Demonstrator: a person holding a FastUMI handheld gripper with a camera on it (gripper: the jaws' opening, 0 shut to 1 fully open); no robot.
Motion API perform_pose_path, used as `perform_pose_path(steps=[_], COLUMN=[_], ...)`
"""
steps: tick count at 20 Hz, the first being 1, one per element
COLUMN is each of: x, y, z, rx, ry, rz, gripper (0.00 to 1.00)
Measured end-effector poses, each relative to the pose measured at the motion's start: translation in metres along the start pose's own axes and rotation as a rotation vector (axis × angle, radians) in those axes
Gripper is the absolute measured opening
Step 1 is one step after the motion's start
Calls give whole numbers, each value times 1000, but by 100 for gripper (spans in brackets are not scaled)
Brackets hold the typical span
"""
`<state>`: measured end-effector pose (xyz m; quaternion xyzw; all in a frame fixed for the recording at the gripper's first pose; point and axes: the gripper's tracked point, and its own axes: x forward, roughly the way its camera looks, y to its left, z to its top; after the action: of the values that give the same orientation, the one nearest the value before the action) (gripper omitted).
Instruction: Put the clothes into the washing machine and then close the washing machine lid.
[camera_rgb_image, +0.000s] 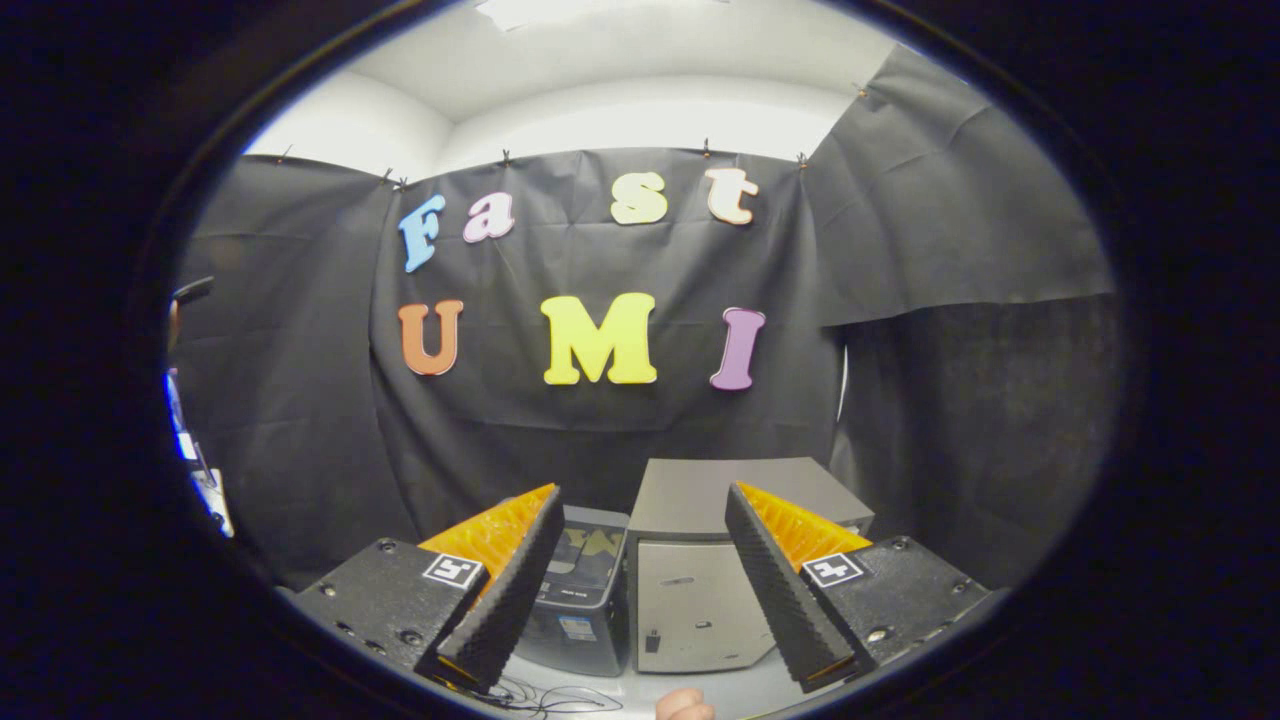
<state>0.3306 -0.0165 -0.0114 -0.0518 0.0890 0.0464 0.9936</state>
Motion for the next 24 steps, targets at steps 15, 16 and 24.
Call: perform_pose_path(steps=[15,16,24], x=[-53,-55,-64], y=[-33,-34,-31], z=[-6,-9,-23], rx=[21,23,54], ry=[9,13,45], rz=[108,108,88], gripper=[100,100,100])
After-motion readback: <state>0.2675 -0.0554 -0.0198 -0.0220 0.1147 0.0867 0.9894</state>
